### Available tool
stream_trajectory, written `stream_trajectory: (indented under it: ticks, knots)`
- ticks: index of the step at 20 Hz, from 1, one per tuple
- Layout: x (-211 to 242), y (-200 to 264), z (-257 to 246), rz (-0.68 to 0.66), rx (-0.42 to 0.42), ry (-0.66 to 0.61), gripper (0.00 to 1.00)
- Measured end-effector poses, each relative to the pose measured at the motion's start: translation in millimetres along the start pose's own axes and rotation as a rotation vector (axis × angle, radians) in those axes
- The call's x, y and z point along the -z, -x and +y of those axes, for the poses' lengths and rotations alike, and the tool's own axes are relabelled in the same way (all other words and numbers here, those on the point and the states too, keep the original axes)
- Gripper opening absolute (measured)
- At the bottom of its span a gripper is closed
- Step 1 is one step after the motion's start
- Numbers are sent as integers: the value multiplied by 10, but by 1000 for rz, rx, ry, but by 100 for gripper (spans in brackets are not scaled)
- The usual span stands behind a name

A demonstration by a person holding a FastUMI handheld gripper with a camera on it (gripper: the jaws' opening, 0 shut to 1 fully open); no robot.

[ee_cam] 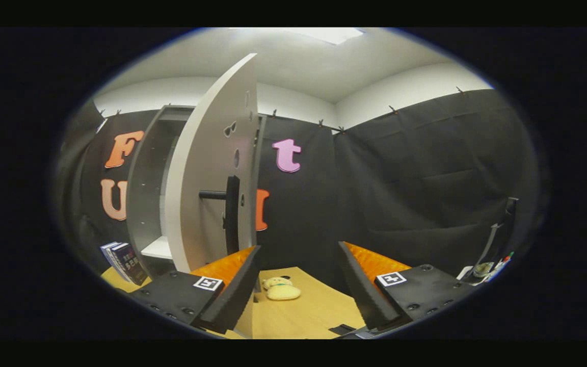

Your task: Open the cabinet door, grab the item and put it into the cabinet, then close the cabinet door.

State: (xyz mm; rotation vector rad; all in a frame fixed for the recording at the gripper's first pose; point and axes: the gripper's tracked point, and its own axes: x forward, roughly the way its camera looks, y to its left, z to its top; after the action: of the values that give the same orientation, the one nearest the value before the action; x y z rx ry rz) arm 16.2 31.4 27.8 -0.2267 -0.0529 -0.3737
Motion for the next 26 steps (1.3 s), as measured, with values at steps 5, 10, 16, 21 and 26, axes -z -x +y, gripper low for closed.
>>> stream_trajectory:
  ticks: [5,10,16,21,26]
  knots:
    - [39,-97,736,15,-187,-76,94]
    - [120,-315,1324,56,-311,-147,96]
    - [155,-384,1956,78,-453,-133,97]
    - [86,-425,2204,66,-510,-120,96]
    - [100,-538,2372,85,-534,-128,95]
